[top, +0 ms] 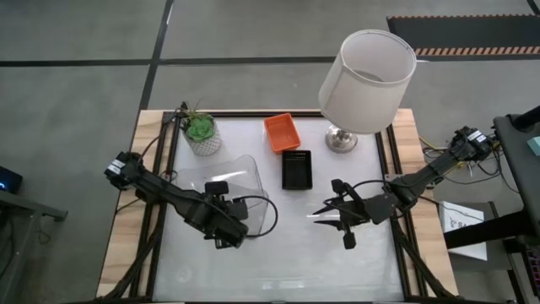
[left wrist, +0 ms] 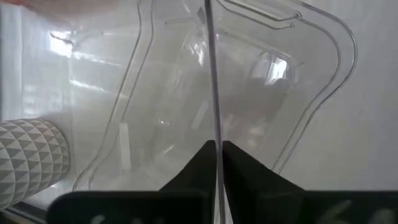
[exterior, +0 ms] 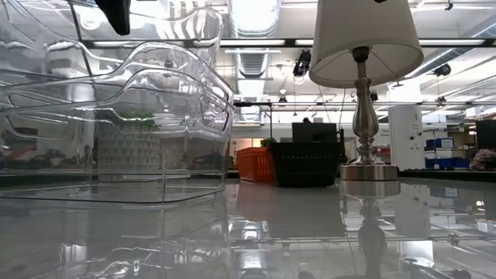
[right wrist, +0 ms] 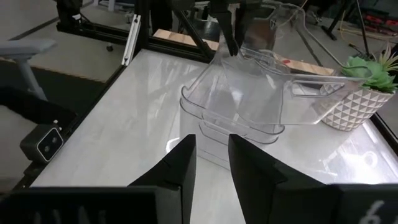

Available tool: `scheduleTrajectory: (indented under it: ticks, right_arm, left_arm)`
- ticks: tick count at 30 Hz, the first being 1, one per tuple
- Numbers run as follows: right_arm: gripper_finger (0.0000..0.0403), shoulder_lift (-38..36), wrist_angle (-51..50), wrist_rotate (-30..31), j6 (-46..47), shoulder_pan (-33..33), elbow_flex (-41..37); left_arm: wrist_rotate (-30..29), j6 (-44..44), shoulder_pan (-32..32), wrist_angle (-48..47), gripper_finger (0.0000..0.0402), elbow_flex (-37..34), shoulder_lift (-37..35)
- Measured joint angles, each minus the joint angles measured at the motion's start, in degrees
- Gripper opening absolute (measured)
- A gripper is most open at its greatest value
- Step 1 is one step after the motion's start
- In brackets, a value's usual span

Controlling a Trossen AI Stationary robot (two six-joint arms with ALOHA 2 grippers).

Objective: Stack baskets by color
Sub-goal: Stack the right transparent bin on the stacked transparent bins

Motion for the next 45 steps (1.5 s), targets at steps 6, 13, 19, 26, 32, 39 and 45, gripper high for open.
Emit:
scheduleTrajectory:
  ticks: [6,13,19,26,32,39,45]
  right_arm:
    - [0.0084,0.0,0.0,0.0,0.0,0.0,0.0]
    - [0.0085,0.0,0.0,0.0,0.0,0.0,0.0]
    - [0.0083,0.0,0.0,0.0,0.0,0.0,0.0]
    - [0.0085,0.0,0.0,0.0,0.0,0.0,0.0]
    - [0.0082,0.0,0.0,0.0,-0.1,0.0,0.0]
    - [0.0078,0.0,0.0,0.0,0.0,0.0,0.0]
    - [0.0084,0.0,0.0,0.0,0.0,0.0,0.0]
  left_arm:
    - [-0.5,4.1,-1.5,-0.2,0.0001,0.7,-1.2]
    - [-4.2,21.2,-6.3,-0.1,0.0001,0.5,-3.5]
    - [-4.0,21.8,-7.6,-0.2,0.0,-0.5,-6.8]
    - [-3.5,21.1,-7.7,4.7,0.0,-5.3,-10.1]
    - [-1.3,21.0,-7.8,10.4,0.0,-12.0,-12.2]
    - [0.9,20.9,-8.0,13.9,0.0,-14.5,-12.8]
    - [1.5,20.2,-7.9,15.4,0.0,-16.6,-12.8]
